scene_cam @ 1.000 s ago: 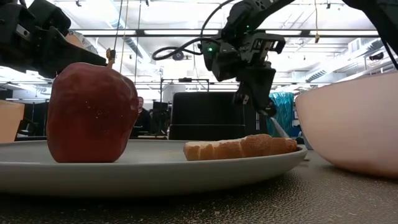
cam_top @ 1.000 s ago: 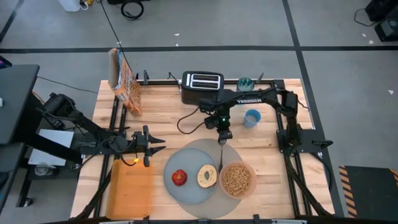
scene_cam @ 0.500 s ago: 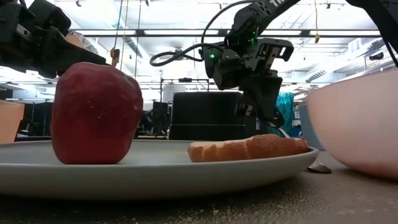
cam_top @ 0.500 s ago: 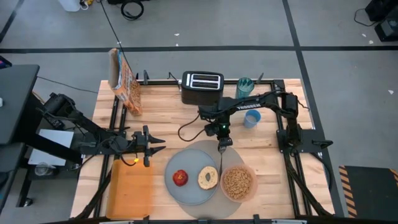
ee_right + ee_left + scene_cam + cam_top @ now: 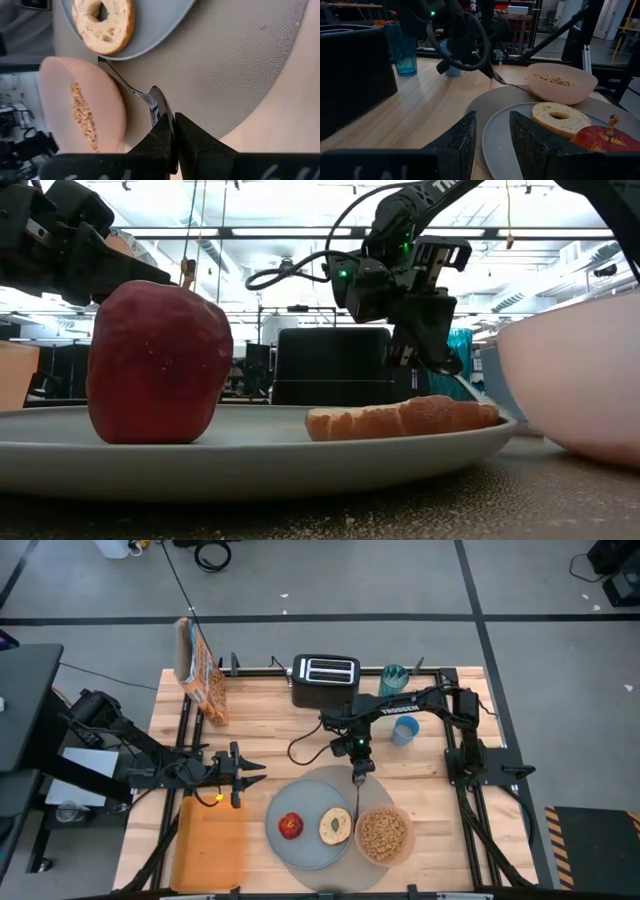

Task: Arrange a breakfast setting
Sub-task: Put the spoon on the gray table mat between the pink bowl and the blue plate

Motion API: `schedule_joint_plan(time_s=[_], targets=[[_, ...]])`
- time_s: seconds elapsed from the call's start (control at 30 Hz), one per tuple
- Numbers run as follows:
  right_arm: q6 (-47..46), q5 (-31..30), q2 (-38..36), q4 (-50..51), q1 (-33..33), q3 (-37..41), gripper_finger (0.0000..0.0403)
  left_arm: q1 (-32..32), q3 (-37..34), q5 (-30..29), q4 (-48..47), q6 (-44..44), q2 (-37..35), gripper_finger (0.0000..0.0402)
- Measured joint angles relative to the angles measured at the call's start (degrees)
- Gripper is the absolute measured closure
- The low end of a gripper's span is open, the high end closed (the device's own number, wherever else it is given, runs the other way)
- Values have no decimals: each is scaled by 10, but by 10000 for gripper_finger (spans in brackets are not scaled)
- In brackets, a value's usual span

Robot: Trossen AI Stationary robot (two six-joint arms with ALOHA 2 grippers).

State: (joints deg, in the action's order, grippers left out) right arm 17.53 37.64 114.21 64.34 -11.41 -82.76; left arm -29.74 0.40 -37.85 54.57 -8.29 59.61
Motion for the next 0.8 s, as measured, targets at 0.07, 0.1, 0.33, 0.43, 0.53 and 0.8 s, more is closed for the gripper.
schedule_joint_plan(time_s=[0.07,0.1,0.33,0.43,0.53,0.8], targets=[[2,15,0,2,-1,0,385,0,0,0,0,0,0,276],[5,22,0,1,-1,0,385,0,0,0,0,0,0,276],[-2,26,0,-32,15,2,385,0,0,0,0,0,0,276],[-4,16,0,-31,24,7,385,0,0,0,0,0,0,276],[-6,8,0,-32,29,13,385,0,0,0,0,0,0,276],[-9,-8,0,-44,51,16,385,0,0,0,0,0,0,276]])
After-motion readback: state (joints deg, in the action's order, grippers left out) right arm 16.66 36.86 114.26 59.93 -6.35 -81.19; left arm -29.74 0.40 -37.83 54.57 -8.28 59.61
